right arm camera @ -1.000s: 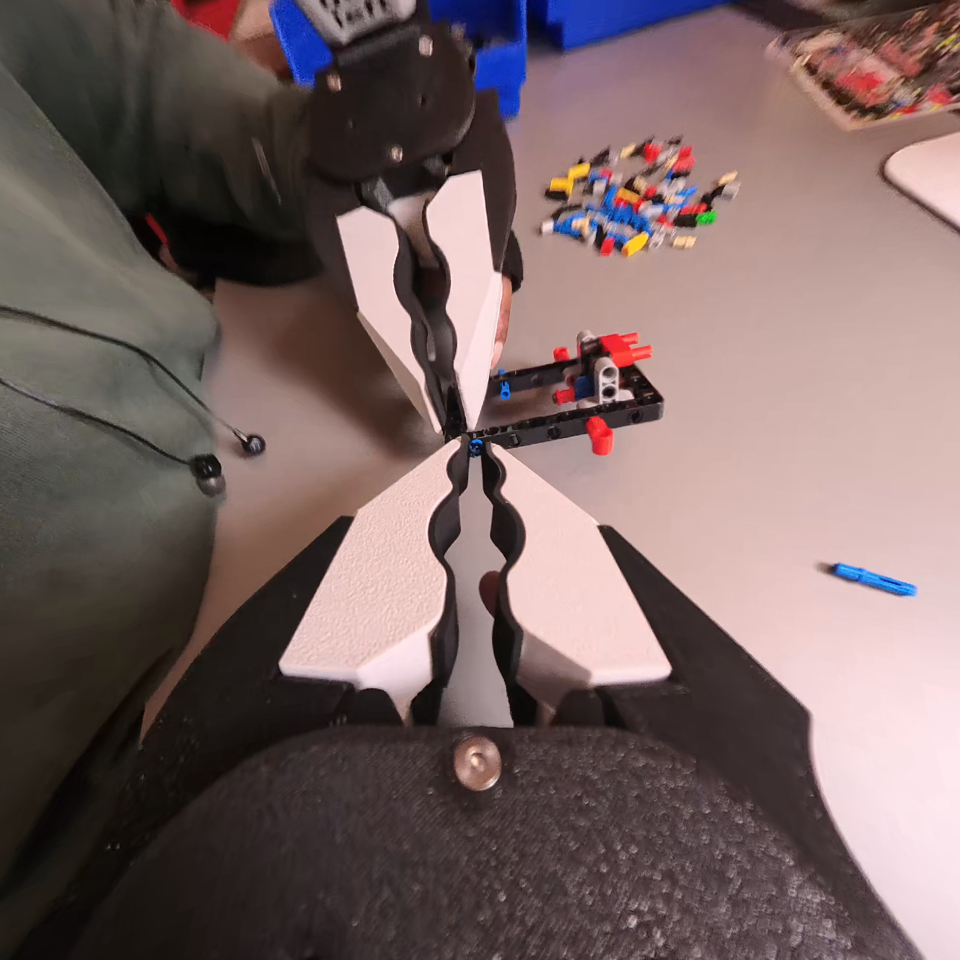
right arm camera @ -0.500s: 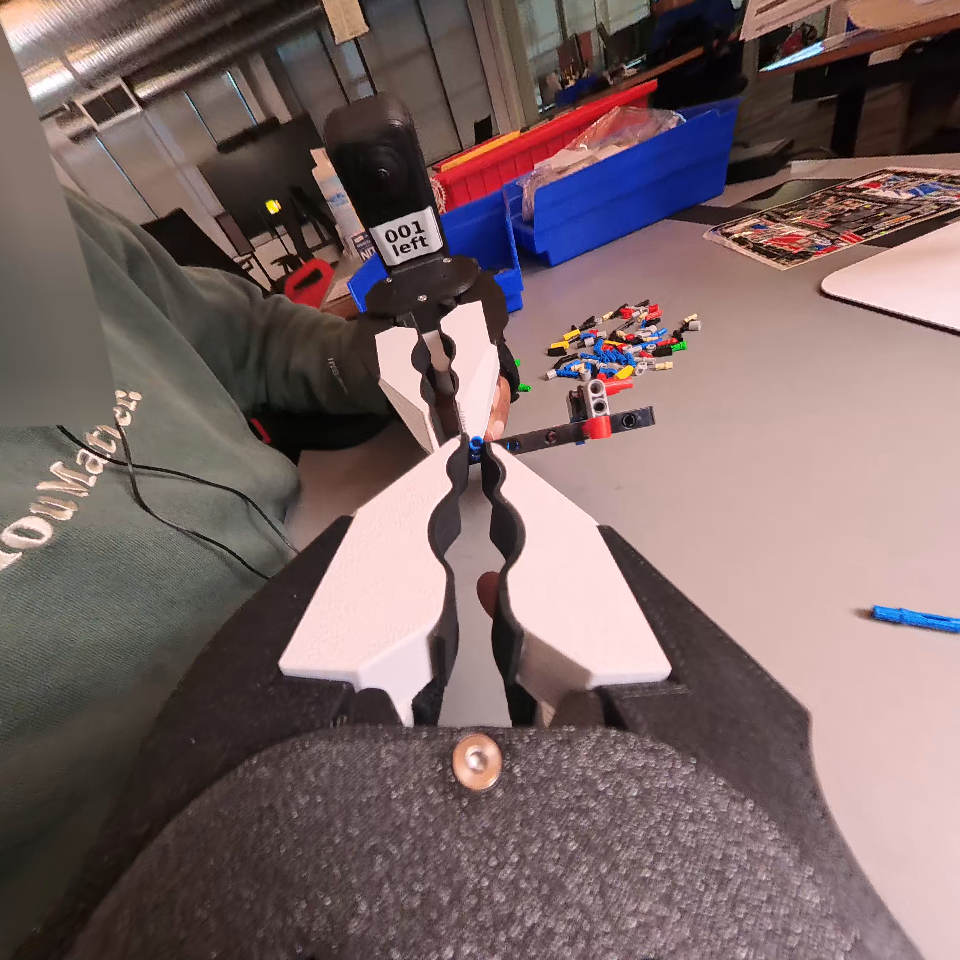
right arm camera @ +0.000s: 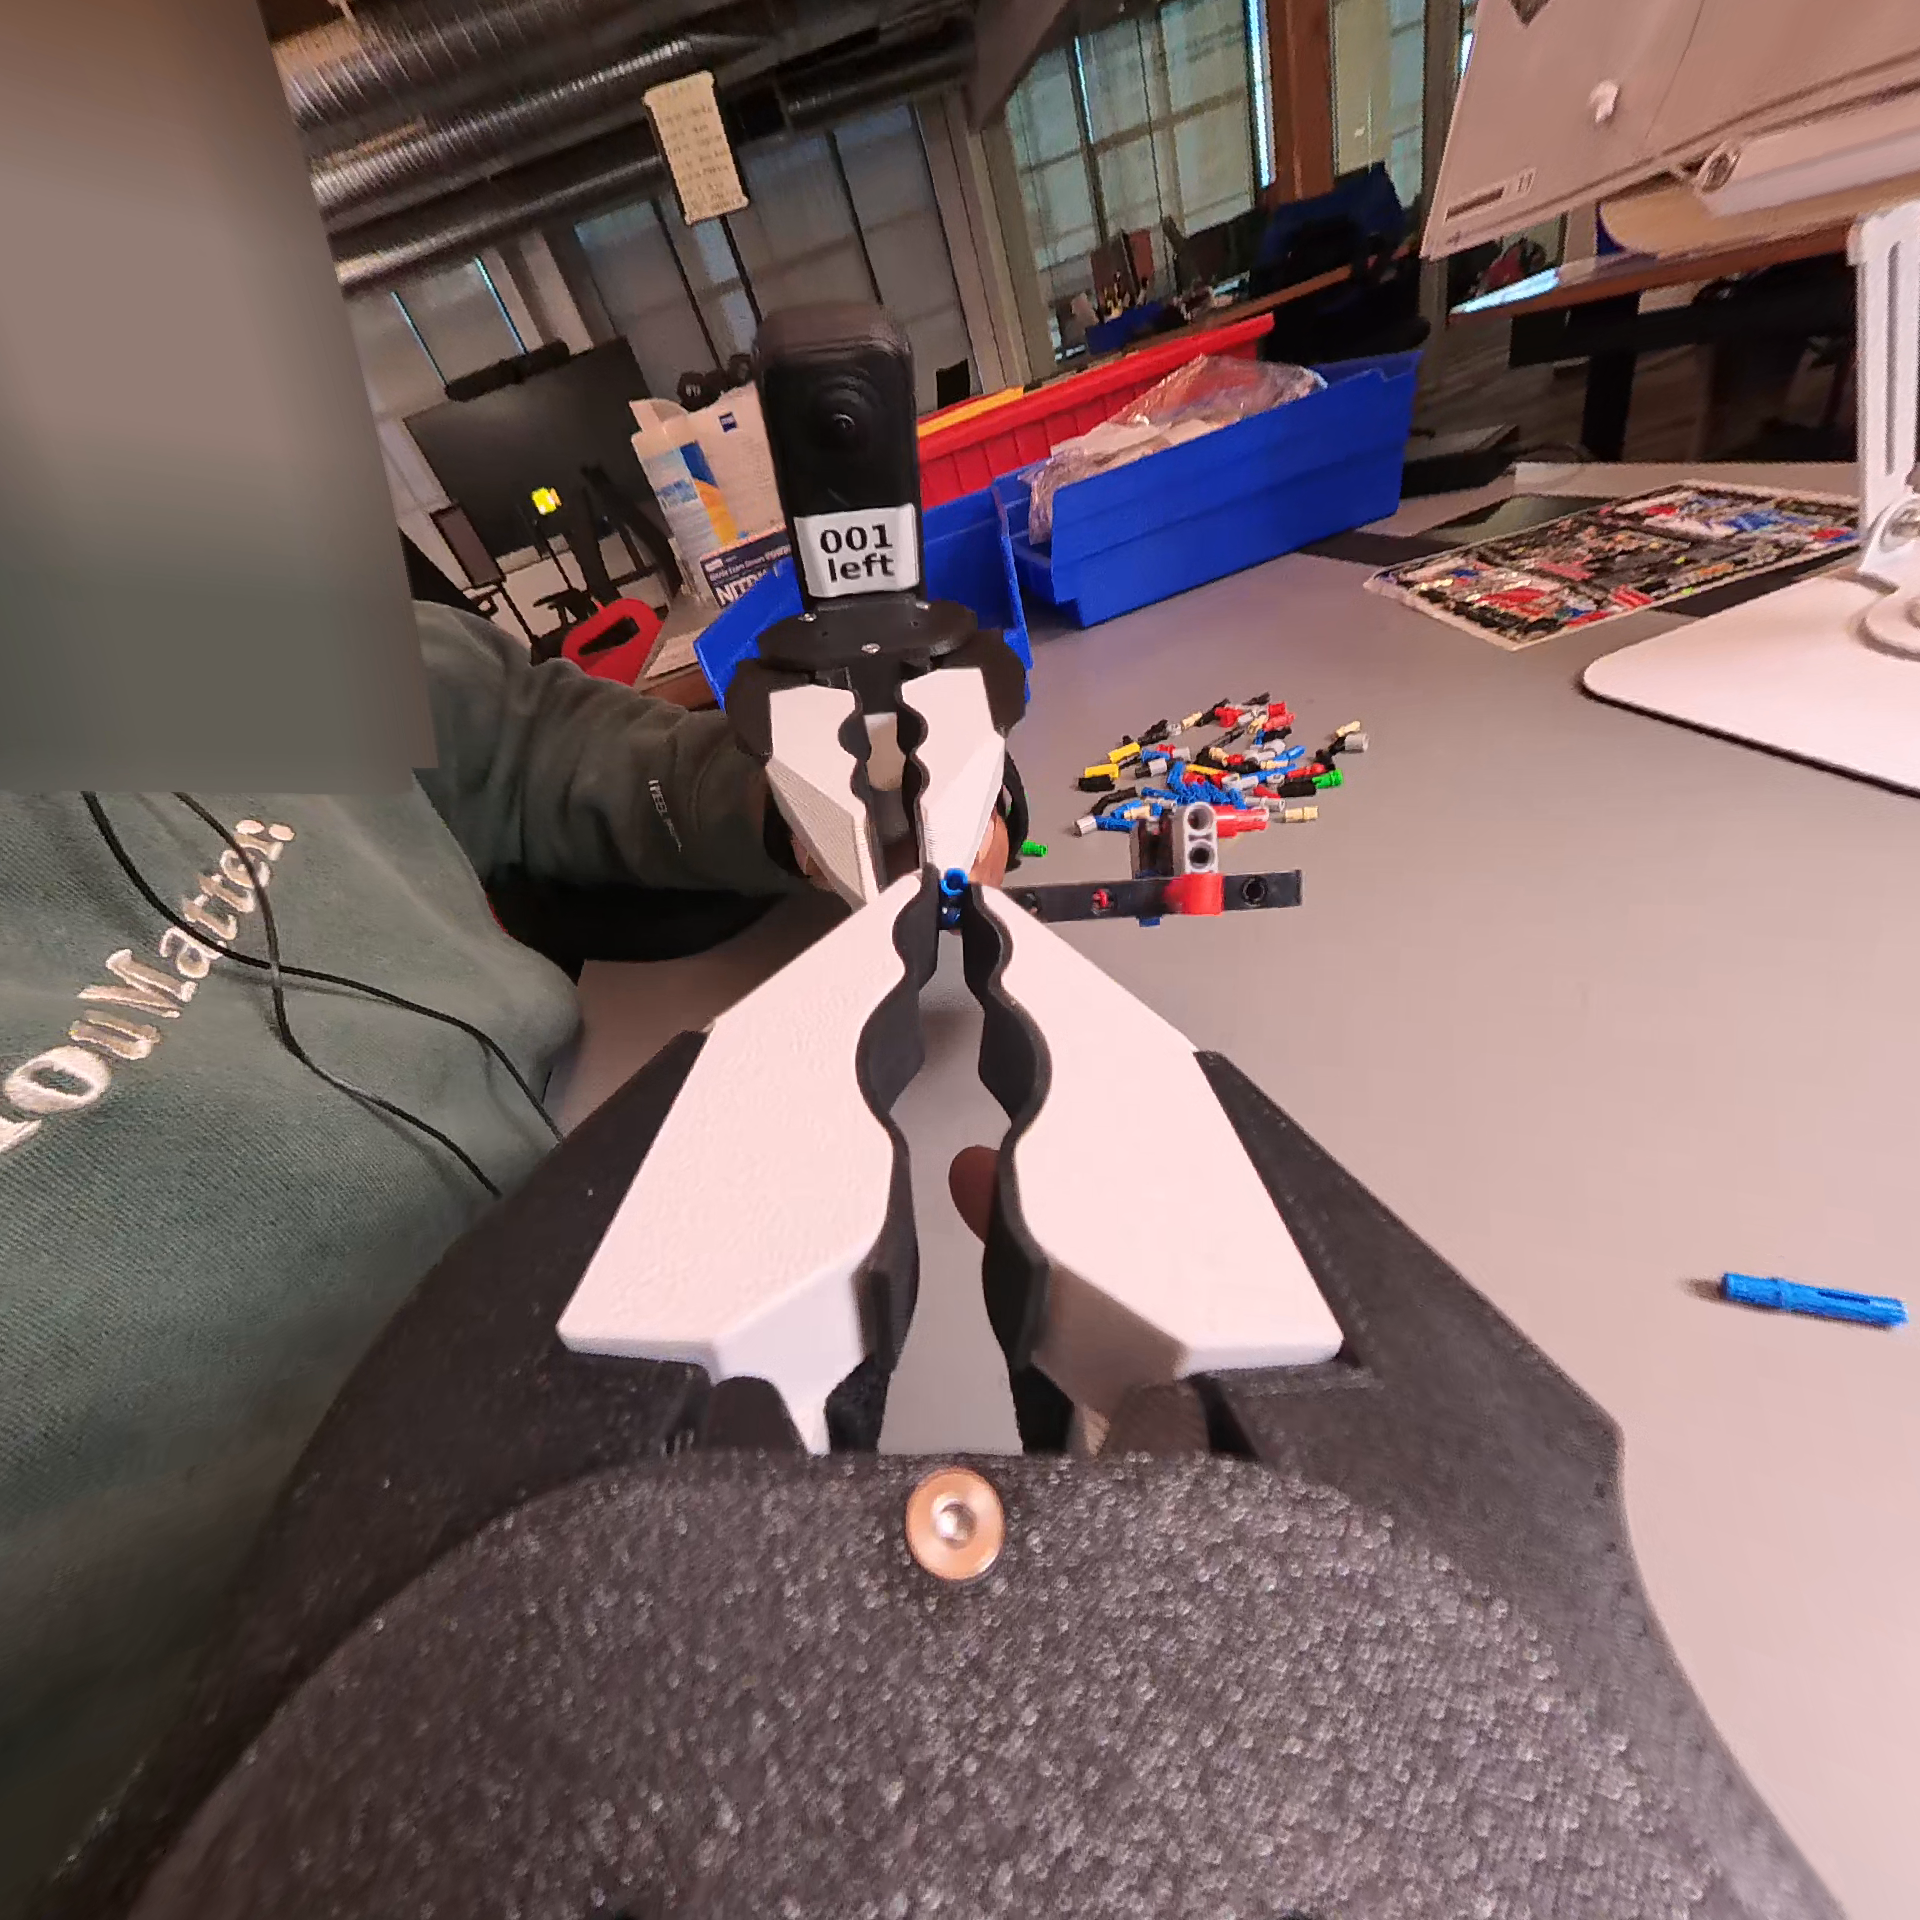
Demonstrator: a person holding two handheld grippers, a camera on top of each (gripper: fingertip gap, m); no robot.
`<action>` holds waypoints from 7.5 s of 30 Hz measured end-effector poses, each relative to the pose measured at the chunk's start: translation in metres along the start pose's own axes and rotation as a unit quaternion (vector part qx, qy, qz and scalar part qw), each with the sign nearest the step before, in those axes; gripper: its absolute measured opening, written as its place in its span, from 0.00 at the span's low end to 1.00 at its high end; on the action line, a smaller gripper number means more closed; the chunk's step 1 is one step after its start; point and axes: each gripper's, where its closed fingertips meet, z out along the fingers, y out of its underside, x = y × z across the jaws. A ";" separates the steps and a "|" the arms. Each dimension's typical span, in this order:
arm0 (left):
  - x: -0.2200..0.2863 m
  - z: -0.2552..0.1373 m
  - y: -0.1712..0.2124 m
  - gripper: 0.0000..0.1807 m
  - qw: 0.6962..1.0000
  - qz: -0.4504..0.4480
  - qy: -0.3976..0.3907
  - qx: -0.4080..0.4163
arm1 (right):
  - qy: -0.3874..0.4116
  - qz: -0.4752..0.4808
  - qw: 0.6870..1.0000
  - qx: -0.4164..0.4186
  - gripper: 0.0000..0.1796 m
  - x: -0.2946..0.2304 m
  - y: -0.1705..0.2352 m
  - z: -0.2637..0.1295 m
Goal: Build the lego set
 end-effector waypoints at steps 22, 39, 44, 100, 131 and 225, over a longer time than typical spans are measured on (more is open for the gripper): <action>-0.003 -0.003 0.000 0.03 0.999 0.030 -0.008 -0.038 | -0.009 -0.032 0.999 0.001 0.05 -0.002 -0.002 0.002; 0.006 0.001 0.021 0.03 0.996 0.036 0.008 -0.084 | -0.014 -0.072 0.994 -0.084 0.01 -0.005 0.022 0.006; 0.008 0.004 0.029 0.03 0.994 0.031 0.017 -0.099 | -0.023 -0.069 0.990 -0.124 0.01 -0.006 0.035 0.008; 0.011 0.004 0.066 0.02 0.982 0.047 0.025 -0.184 | -0.060 -0.027 0.964 -0.259 0.01 -0.007 0.076 0.008; 0.012 0.002 0.081 0.01 0.968 0.091 0.015 -0.233 | -0.062 -0.041 0.949 -0.306 0.00 -0.007 0.094 0.015; -0.051 -0.040 0.059 0.14 0.973 -0.011 -0.110 -0.201 | 0.030 -0.197 0.842 -0.501 0.01 0.150 0.073 -0.038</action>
